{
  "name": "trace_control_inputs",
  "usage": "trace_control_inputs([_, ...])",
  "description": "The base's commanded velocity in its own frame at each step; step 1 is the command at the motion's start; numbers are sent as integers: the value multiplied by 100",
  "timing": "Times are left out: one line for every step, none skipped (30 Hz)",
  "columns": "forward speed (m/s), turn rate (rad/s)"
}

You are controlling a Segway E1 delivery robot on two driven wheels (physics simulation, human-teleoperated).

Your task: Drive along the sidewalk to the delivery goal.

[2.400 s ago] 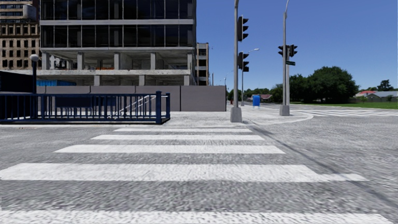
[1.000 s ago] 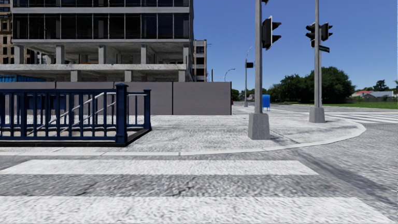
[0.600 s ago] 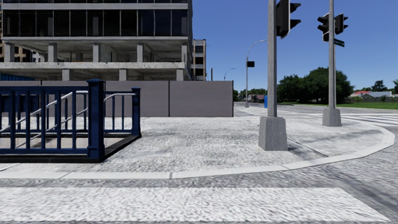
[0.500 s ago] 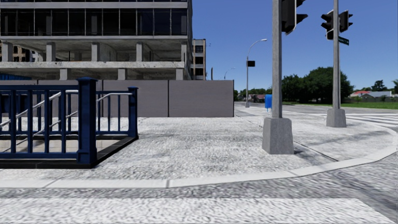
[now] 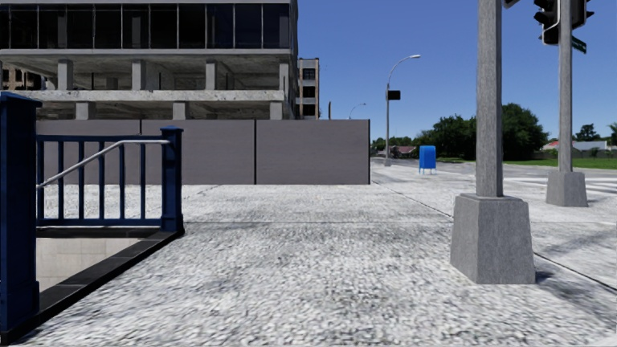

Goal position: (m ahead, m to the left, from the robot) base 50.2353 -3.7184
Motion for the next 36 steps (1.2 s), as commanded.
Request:
trace_control_inputs([180, 0])
trace_control_inputs([180, 0])
trace_control_inputs([178, 0])
trace_control_inputs([174, 0])
trace_control_inputs([171, 0])
trace_control_inputs([167, 0])
trace_control_inputs([167, 0])
trace_control_inputs([165, 0])
trace_control_inputs([161, 0])
trace_control_inputs([159, 0])
trace_control_inputs([159, 0])
trace_control_inputs([155, 0])
trace_control_inputs([154, 0])
trace_control_inputs([151, 0])
trace_control_inputs([149, -1])
trace_control_inputs([149, -1])
trace_control_inputs([149, -5])
trace_control_inputs([149, -12])
trace_control_inputs([149, -18])
trace_control_inputs([149, -18])
trace_control_inputs([149, -20])
trace_control_inputs([149, -20])
trace_control_inputs([149, -20])
trace_control_inputs([149, -20])
trace_control_inputs([149, -20])
trace_control_inputs([149, -20])
trace_control_inputs([149, -21])
trace_control_inputs([149, -21])
trace_control_inputs([149, -21])
trace_control_inputs([149, -21])
trace_control_inputs([149, -21])
trace_control_inputs([149, -22])
trace_control_inputs([149, -23])
trace_control_inputs([149, -23])
trace_control_inputs([149, -23])
trace_control_inputs([149, -23])
